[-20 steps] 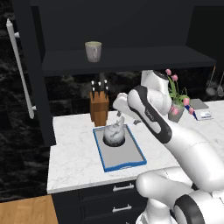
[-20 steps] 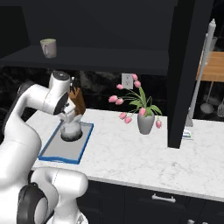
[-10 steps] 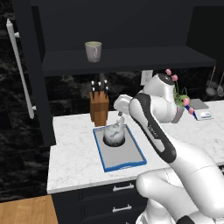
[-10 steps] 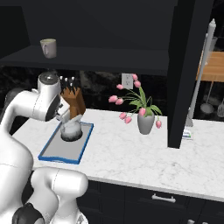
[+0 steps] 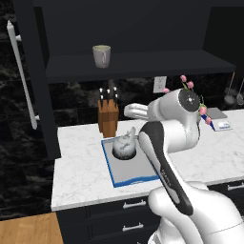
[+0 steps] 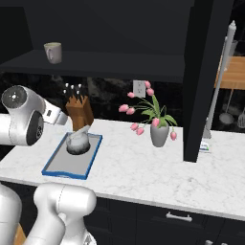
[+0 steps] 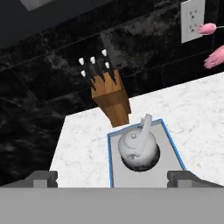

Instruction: Pick the kettle from the counter and place it on the tray. Then pick the mug from the cabinet and place it on the tray. Then close the cabinet doors.

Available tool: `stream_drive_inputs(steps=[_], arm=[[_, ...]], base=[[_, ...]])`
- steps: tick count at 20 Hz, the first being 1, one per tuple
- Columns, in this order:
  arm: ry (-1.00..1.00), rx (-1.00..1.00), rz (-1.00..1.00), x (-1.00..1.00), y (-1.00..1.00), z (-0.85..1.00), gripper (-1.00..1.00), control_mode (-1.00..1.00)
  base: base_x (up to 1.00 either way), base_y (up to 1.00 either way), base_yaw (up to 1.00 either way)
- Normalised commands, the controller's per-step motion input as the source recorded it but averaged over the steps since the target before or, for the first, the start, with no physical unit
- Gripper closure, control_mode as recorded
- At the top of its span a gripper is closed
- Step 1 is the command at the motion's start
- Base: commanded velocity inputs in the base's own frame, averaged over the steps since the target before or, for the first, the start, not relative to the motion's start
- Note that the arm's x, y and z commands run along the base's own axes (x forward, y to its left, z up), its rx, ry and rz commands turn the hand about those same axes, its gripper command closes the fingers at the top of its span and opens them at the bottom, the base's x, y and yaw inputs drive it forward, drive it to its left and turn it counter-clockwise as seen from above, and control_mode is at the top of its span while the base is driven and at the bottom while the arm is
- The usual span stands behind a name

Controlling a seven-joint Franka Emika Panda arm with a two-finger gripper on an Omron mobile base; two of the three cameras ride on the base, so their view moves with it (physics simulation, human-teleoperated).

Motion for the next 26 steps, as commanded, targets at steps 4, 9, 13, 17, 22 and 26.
stream_drive_inputs(steps=[4,9,13,17,22,26], arm=[[-0.35,-0.22,0.0,0.0,0.14,0.63,-1.0,-1.0],[-0.31,-0.17,0.0,0.0,0.19,0.67,-1.0,-1.0],[-0.2,-0.14,0.0,0.0,0.2,0.63,-1.0,-1.0],[-0.03,-0.08,0.0,0.14,0.2,0.4,-1.0,-1.0],[-0.02,-0.03,0.0,0.25,0.11,0.25,-1.0,-1.0],[-0.02,-0.02,0.0,0.08,0.0,0.2,-1.0,-1.0]], base=[[0.0,0.0,0.0],[0.0,0.0,0.0],[0.0,0.0,0.0],[0.0,0.0,0.0],[0.0,0.0,0.0],[0.0,0.0,0.0]])
